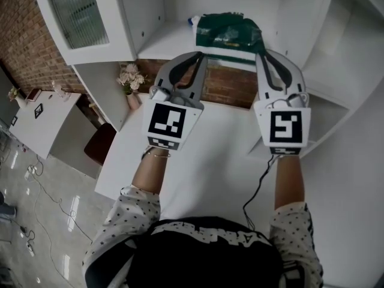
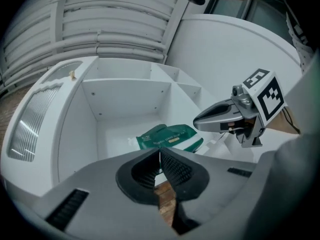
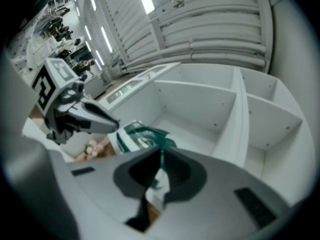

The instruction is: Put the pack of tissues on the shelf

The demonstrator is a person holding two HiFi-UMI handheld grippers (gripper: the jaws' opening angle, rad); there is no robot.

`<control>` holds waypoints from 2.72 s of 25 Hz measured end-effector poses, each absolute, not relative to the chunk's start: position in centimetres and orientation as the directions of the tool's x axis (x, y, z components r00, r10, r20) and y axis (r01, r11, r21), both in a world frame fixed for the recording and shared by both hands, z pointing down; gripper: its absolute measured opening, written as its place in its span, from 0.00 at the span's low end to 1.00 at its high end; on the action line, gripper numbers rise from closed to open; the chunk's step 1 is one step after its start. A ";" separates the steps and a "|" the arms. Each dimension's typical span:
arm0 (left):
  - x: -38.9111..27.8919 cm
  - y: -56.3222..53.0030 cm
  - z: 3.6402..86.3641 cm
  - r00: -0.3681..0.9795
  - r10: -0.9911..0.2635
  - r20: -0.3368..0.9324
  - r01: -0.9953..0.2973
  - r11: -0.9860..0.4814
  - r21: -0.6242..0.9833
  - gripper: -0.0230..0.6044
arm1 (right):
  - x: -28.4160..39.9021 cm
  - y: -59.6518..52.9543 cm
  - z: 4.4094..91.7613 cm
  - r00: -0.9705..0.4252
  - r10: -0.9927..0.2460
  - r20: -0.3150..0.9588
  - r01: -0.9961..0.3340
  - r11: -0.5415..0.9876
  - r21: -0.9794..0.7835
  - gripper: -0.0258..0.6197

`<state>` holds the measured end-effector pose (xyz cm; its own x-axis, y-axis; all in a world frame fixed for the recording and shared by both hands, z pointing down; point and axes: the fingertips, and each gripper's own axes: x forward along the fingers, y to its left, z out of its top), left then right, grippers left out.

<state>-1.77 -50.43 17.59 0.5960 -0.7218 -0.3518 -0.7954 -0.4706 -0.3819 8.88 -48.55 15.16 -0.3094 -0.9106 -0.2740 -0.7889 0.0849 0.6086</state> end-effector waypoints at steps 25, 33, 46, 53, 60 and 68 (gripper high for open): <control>-0.2 -53.7 19.5 0.602 -0.763 -0.234 -0.780 -0.501 -0.374 0.10 | 7.8 -51.9 18.9 -0.241 -0.967 -0.076 -0.654 0.104 0.749 0.10; -0.6 -49.8 18.6 0.642 -0.705 -0.301 -0.762 -0.542 -0.355 0.10 | 8.8 -47.1 17.8 -0.372 -0.897 -0.239 -0.851 0.227 0.474 0.10; -0.8 -44.3 26.2 0.672 -0.718 -0.184 -0.733 -0.607 -0.309 0.10 | 11.3 -40.3 25.9 -0.413 -0.865 -0.286 -0.908 0.417 0.049 0.10; -0.4 -43.1 29.9 0.665 -0.735 -0.132 -0.744 -0.636 -0.203 0.10 | 11.0 -39.7 30.7 -0.427 -0.879 -0.211 -0.899 0.437 0.001 0.10; -1.2 -42.5 30.1 0.640 -0.760 -0.113 -0.759 -0.602 -0.247 0.10 | 9.8 -39.4 31.4 -0.485 -0.849 -0.208 -0.864 0.502 -0.032 0.09; -3.5 -41.9 29.7 0.580 -0.809 -0.092 -0.793 -0.536 -0.288 0.10 | 8.1 -40.0 31.1 -0.535 -0.811 -0.237 -0.824 0.563 -0.066 0.09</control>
